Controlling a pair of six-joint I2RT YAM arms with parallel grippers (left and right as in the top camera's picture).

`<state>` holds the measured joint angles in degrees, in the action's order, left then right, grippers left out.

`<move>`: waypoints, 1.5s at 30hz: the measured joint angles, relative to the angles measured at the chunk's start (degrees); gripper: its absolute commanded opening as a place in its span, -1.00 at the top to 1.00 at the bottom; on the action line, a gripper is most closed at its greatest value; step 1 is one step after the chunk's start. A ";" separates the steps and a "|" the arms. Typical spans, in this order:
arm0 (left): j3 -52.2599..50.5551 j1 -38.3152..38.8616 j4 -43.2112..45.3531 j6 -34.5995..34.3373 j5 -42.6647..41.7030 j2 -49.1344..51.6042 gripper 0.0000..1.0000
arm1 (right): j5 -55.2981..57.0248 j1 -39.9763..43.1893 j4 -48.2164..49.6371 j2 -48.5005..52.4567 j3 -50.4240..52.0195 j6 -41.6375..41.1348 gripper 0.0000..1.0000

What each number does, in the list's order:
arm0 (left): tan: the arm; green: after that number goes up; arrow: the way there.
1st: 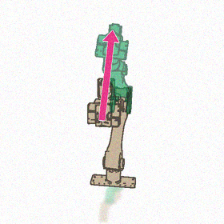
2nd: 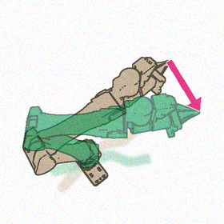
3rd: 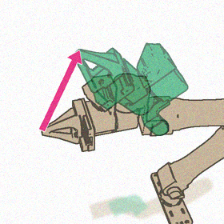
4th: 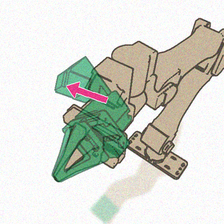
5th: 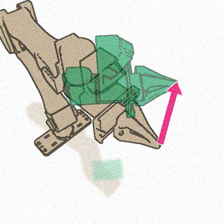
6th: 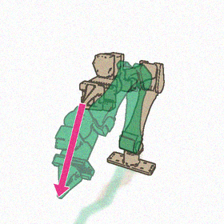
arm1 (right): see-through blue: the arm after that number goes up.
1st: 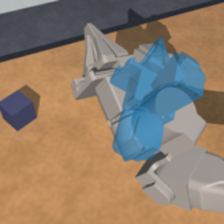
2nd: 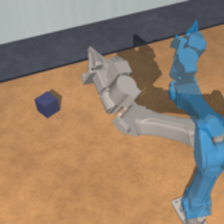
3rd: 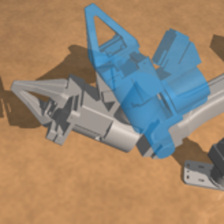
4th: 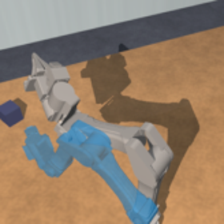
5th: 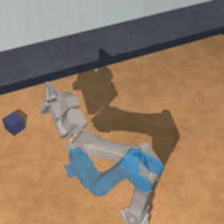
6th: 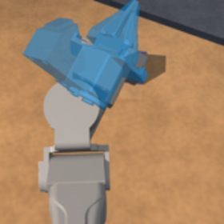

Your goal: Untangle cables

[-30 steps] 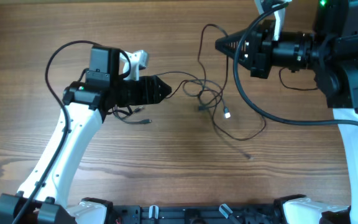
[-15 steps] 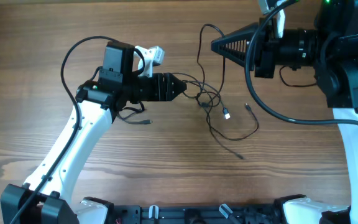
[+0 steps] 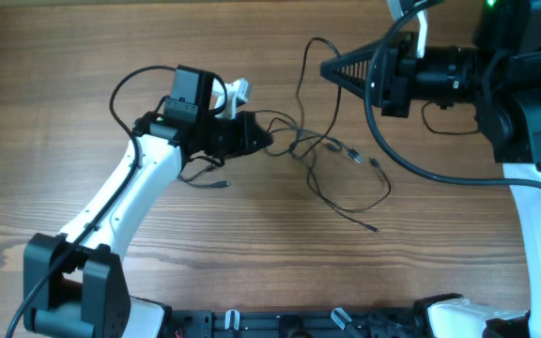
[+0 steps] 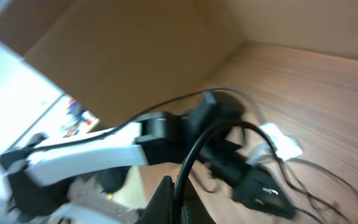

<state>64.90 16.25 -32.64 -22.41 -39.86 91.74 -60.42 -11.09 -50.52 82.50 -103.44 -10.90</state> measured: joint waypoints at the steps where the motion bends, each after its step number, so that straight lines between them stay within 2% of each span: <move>1: 0.00 -1.09 -2.89 0.00 2.34 -0.02 0.92 | 3.06 0.52 -1.33 0.00 0.00 -0.04 0.91; 4: 0.04 -6.32 -11.21 0.02 10.60 0.00 0.92 | 16.41 5.11 -4.42 0.00 -0.02 -3.02 0.92; 7: 0.15 -14.19 -16.48 -0.96 15.65 0.00 0.92 | 24.39 15.23 -6.64 0.00 0.00 -7.32 0.91; 12: 0.26 -28.17 -18.27 -1.95 15.61 -0.02 0.92 | 26.21 32.96 -10.34 0.02 0.00 -10.75 0.91; 13: 0.26 -30.16 -18.58 -1.95 15.10 -0.02 0.92 | 26.16 34.38 -10.80 0.02 0.00 -10.80 0.92; 18: 0.26 -33.66 -20.15 -1.97 10.69 -0.04 0.91 | 26.49 43.71 -16.46 0.46 0.02 -14.69 0.91; 23: 0.26 -36.37 -20.57 -1.97 8.41 -0.07 0.91 | 32.17 46.69 -20.44 2.75 0.07 -18.25 0.91; 26: 0.24 -38.95 -19.04 -1.92 3.78 -0.07 0.92 | 23.15 47.78 -18.51 3.80 0.07 -13.00 0.92; 28: 0.13 -39.47 -14.10 -0.55 -5.79 -0.02 0.92 | 13.18 47.04 -17.29 4.31 0.04 -5.29 0.91; 30: 0.09 -35.98 -7.87 1.81 -18.69 0.00 0.92 | 6.93 42.05 -17.20 4.37 0.04 0.72 0.91; 33: 0.09 -29.46 -4.07 5.79 -27.04 -0.02 0.92 | 5.70 32.68 -17.64 4.42 0.00 6.43 0.91; 36: 0.09 -25.62 -4.90 8.81 -27.71 -0.02 0.92 | 13.20 25.64 -19.58 4.42 -0.02 9.70 0.92; 39: 0.09 -26.38 -8.76 9.94 -23.63 -0.02 0.92 | 28.15 23.93 -20.24 4.42 -0.07 8.39 0.91; 42: 0.15 -31.65 -14.58 12.09 -18.78 -0.02 0.92 | 46.40 29.09 -22.36 4.42 -0.07 -1.44 0.91; 45: 0.15 -43.12 -19.15 12.94 -15.72 0.00 0.92 | 53.07 37.79 -23.85 4.46 -0.07 -8.13 0.91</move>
<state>65.06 -26.87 -51.79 -9.47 -55.57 91.74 -7.35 26.70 -74.37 86.96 -103.50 -19.03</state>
